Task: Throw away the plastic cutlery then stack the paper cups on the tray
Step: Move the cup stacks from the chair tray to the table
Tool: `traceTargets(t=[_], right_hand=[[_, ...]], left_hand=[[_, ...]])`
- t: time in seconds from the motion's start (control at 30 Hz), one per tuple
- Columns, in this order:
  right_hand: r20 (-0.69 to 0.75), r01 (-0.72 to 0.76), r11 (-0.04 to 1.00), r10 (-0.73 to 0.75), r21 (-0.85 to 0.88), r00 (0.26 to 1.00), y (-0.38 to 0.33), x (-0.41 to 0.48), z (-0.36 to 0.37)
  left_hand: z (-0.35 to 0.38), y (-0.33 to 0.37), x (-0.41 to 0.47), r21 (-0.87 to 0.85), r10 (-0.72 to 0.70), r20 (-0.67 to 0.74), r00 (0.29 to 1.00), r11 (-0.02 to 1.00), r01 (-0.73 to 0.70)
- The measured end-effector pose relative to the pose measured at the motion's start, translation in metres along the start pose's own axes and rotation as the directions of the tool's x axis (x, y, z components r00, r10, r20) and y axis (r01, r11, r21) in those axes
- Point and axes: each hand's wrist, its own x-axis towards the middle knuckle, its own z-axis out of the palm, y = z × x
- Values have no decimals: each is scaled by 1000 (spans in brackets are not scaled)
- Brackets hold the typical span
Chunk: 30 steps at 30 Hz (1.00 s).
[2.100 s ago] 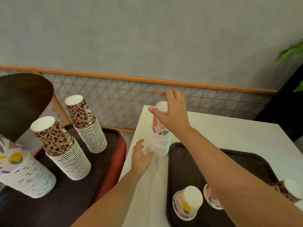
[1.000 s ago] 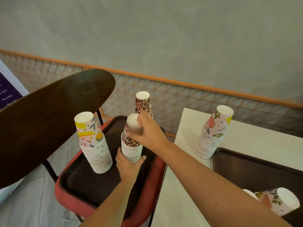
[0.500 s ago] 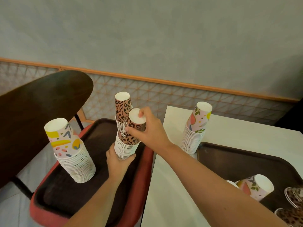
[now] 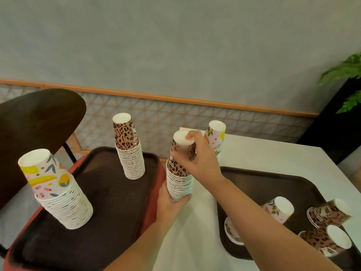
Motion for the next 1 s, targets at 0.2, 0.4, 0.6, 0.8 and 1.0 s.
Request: traceTargets(t=[0.2,0.4,0.6,0.8,1.0], right_hand=[[2,-51,995,51,-82,999,27,-21,-18],[-59,-24,994,17,-107,998,44,-32,-20],[-256,68,956,-144,-285,956,34,-25,-18],[-351,151,960,-229,-236,908,-12,-5,-3],[-139,298,952,-304,-64,942,-68,0,46]], left_hand=[[30,-11,-8,171,-65,95,993,984,48],[38,-21,-6,310,-106,144,984,949,57],[27,-8,-10,323,-119,211,970,945,46],[-18,3,-23,300,-103,99,990,951,69],[-86,-1,-42,269,-54,-254,966,955,124]])
